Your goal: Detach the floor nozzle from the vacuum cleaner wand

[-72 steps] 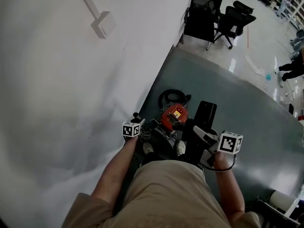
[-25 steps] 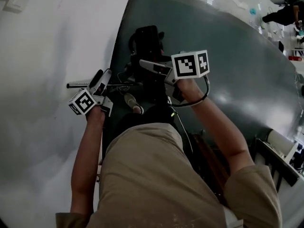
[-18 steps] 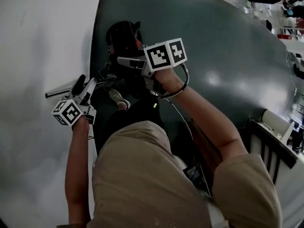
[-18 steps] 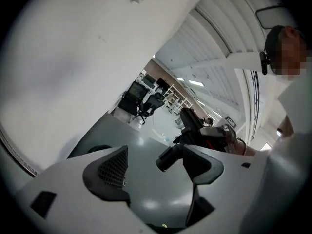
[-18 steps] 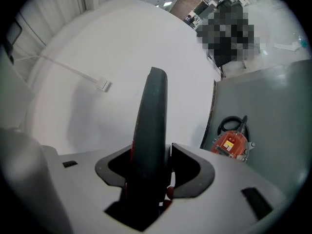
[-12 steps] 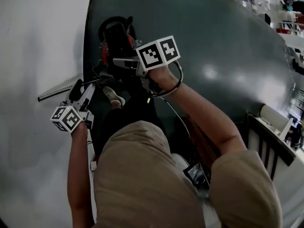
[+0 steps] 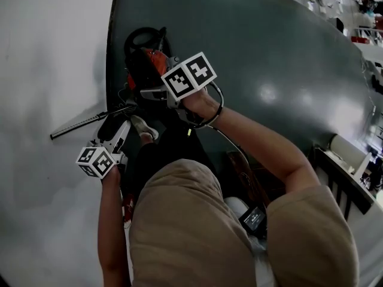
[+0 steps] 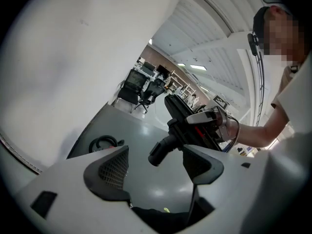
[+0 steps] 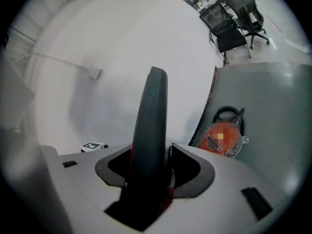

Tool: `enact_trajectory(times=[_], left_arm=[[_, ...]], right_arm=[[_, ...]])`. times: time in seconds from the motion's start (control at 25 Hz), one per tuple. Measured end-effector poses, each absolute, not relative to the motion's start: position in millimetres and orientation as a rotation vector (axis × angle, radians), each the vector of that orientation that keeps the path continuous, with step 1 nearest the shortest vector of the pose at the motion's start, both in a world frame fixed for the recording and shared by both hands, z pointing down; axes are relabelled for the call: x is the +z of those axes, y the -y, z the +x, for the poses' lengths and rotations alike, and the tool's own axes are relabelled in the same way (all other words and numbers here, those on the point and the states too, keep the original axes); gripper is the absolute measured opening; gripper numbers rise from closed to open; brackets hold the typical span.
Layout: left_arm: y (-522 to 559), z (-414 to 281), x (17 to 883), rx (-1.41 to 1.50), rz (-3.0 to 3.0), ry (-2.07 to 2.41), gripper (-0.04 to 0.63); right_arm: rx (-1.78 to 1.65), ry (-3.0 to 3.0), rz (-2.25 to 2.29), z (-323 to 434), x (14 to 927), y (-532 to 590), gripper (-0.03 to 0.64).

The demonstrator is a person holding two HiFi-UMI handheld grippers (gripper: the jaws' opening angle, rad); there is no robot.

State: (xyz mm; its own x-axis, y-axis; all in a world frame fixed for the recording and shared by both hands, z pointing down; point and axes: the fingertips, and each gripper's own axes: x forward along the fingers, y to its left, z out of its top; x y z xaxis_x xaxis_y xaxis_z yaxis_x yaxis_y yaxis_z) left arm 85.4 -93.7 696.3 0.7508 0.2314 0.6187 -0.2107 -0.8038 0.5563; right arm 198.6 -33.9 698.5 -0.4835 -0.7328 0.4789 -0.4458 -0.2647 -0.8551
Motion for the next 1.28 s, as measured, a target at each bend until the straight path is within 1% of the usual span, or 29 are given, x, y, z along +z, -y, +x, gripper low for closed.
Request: enact_trajectory(times=[0.32, 0.48, 0.64, 0.88, 1.08, 1.16, 1.28], left_arm=[[73, 88, 694, 0.913, 2.328, 0.066, 0.354], [71, 91, 693, 0.827, 2.353, 0.160, 0.354], [71, 84, 672, 0.734, 2.367, 0.190, 0.354], [96, 48, 632, 0.526, 2.432, 0.292, 0.353], [98, -3, 613, 0.423, 2.426, 0.363, 0.353], [101, -24, 596, 0.362, 2.420, 0.416, 0.353], [105, -68, 579, 0.279, 2.407, 0.489, 0.353]], right_arm=[[-1.830, -1.807, -1.379, 195, 700, 37, 0.224], [-1.799, -1.886, -1.331, 195, 694, 44, 0.224], [-1.756, -1.865, -1.373, 201, 667, 35, 0.224], [-1.642, -1.902, -1.481, 210, 628, 43, 0.224], [-1.592, -1.842, -1.585, 206, 600, 28, 0.224], [-1.547, -1.826, -1.487, 196, 575, 33, 0.224], [-1.479, -1.818, -1.330, 159, 537, 40, 0.224]])
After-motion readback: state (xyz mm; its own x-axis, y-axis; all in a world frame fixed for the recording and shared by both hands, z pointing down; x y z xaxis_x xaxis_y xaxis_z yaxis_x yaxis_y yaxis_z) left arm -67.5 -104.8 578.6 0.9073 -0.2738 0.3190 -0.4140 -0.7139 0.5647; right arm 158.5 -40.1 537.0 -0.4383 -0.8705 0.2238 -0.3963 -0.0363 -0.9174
